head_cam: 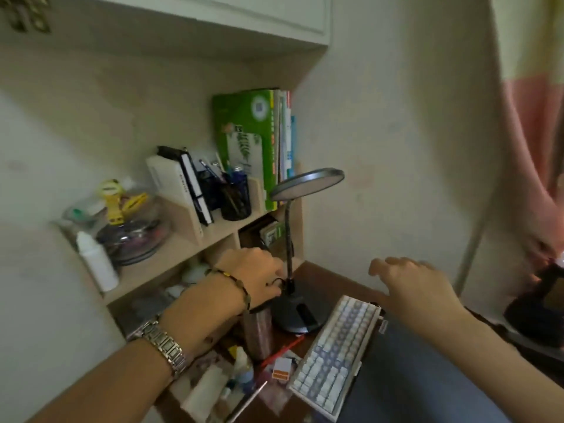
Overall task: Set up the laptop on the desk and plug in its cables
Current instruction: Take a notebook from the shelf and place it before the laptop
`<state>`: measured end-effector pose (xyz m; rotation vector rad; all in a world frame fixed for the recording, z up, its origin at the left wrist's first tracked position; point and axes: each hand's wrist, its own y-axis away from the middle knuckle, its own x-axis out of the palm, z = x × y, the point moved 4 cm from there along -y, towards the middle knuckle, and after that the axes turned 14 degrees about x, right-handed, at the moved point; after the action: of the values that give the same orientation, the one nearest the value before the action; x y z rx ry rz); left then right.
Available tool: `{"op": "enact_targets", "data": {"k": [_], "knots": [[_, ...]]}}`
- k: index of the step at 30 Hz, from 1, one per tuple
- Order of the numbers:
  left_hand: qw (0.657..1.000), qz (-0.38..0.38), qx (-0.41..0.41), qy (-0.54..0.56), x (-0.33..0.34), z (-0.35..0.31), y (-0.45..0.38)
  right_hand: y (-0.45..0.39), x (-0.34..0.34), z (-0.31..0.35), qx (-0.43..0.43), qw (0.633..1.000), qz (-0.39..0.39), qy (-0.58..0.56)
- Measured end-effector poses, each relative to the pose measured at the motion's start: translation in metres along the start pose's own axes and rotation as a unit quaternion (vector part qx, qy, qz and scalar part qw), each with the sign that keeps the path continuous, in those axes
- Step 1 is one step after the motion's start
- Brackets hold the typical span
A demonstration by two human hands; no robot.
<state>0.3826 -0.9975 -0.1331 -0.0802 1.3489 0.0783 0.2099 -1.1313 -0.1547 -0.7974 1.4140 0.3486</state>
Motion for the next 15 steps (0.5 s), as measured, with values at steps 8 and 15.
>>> {"op": "enact_targets", "data": {"k": [8,15], "knots": [[0.995,0.004,-0.086,-0.045,-0.03,0.074,0.068,-0.023,-0.044,0.118,-0.123,0.986,-0.046,-0.105],[0.982,-0.109,-0.134,-0.075,-0.049,0.144,0.086,-0.066,-0.061,0.204,-0.169,0.959,-0.055,-0.222]]}}
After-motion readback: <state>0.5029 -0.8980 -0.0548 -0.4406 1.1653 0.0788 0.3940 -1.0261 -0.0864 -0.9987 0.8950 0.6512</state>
